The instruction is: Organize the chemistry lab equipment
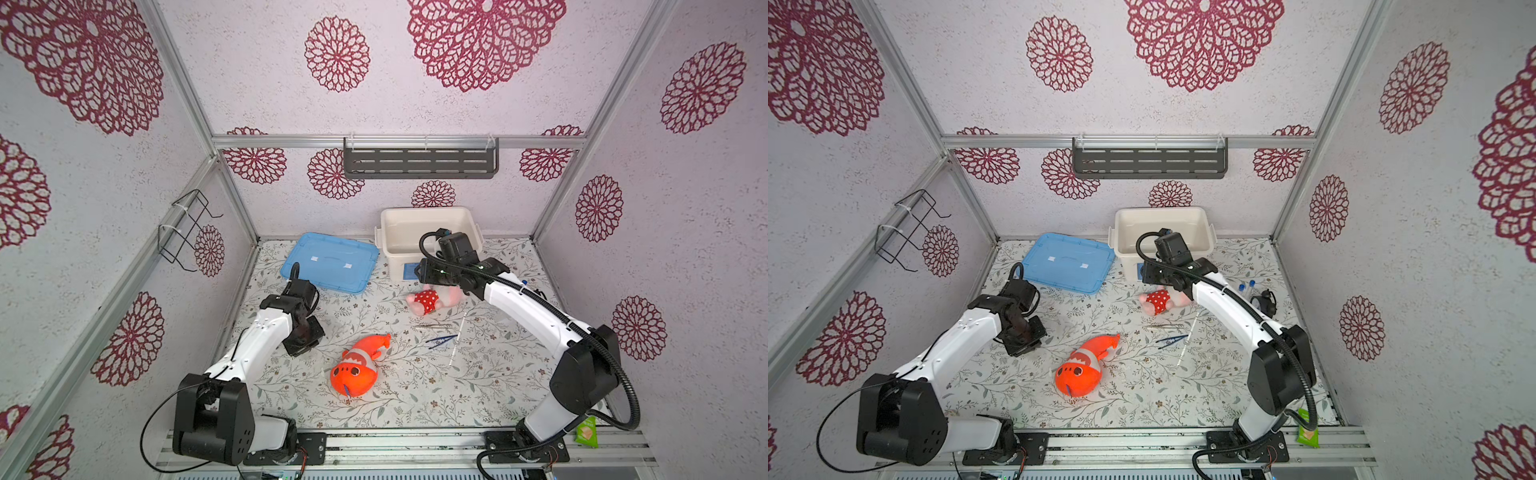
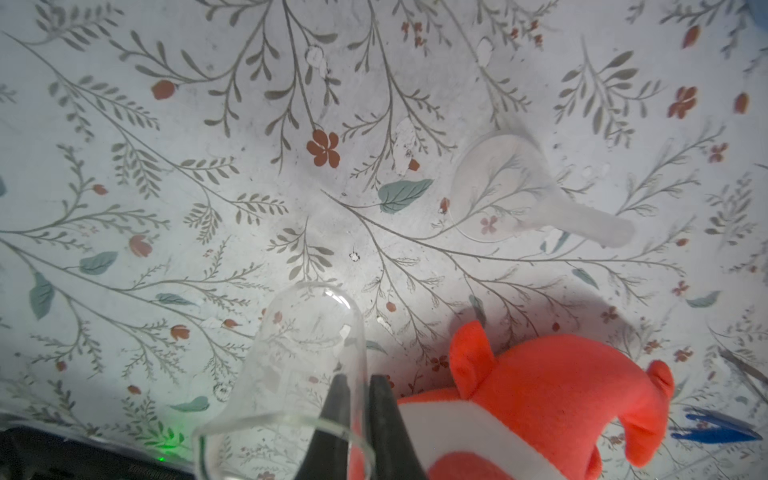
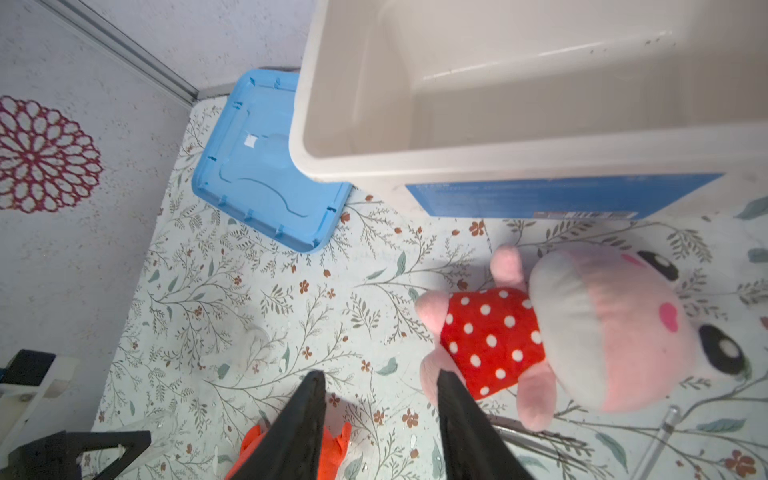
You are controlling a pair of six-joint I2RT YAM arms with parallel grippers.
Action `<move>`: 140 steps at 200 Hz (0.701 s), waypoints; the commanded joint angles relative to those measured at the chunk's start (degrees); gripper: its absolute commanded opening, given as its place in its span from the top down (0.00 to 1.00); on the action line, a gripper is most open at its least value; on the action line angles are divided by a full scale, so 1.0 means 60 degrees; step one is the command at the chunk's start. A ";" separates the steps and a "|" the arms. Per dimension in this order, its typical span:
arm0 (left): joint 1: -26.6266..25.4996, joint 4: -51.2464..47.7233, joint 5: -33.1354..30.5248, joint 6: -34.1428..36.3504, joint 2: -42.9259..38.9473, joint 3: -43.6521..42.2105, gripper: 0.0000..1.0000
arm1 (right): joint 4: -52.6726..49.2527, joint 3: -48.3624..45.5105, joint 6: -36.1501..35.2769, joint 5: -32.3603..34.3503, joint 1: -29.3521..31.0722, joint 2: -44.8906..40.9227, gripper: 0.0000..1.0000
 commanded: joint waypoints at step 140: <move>-0.0046 -0.2905 -0.0963 0.0320 0.2378 0.7350 1.00 | -0.1581 0.7326 -0.1229 -0.3533 -0.0879 0.5483 0.35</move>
